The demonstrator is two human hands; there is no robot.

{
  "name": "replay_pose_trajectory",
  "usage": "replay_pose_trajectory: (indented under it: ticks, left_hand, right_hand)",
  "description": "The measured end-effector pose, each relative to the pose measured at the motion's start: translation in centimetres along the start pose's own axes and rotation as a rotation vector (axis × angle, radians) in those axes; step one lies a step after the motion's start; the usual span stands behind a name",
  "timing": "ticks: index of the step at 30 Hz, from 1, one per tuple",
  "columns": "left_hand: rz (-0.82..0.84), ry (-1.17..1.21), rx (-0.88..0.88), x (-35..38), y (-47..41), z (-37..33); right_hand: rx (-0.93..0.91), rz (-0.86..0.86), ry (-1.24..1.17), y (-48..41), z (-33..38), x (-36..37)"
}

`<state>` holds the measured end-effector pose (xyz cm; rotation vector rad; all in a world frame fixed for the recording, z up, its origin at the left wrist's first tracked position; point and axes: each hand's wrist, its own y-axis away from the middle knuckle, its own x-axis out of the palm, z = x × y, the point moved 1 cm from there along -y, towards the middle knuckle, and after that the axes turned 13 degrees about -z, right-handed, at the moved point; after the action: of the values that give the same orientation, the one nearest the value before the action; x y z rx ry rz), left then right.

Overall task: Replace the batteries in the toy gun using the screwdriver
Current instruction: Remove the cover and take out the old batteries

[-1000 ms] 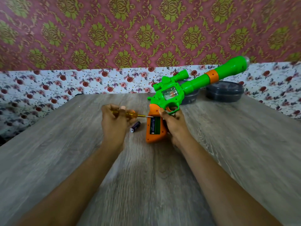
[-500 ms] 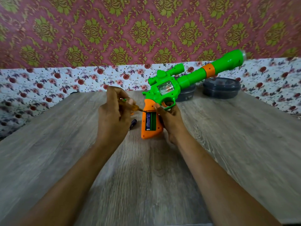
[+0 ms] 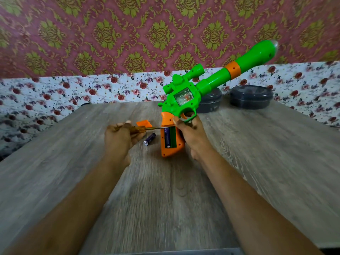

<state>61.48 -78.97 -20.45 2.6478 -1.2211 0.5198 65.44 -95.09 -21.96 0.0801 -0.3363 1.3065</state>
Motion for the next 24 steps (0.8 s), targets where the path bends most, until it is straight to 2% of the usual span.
replay_pose_trajectory:
  ticks: [3, 8, 14, 20, 24]
  left_hand:
    - [0.025, 0.012, 0.034, 0.0, 0.0, 0.1]
    - [0.044, -0.196, 0.468, 0.2, 0.8, -0.7]
    - [0.112, -0.33, 0.852, 0.3, 1.9, -1.4]
    - [0.216, -0.38, 1.185, 0.0, 2.5, -1.7]
    - [0.279, -0.418, 1.343, 0.1, 3.0, -1.6]
  right_hand:
    - [0.007, -0.025, 0.004, 0.0, -0.1, 0.0]
    - [0.056, -0.115, -0.011, -0.2, -0.7, 0.2]
    - [0.102, -0.102, -0.088, -0.4, -0.6, 0.3]
    - [0.096, -0.069, -0.087, -0.3, -0.7, 0.2]
    - [0.075, -0.038, -0.096, -0.1, -0.7, 0.1]
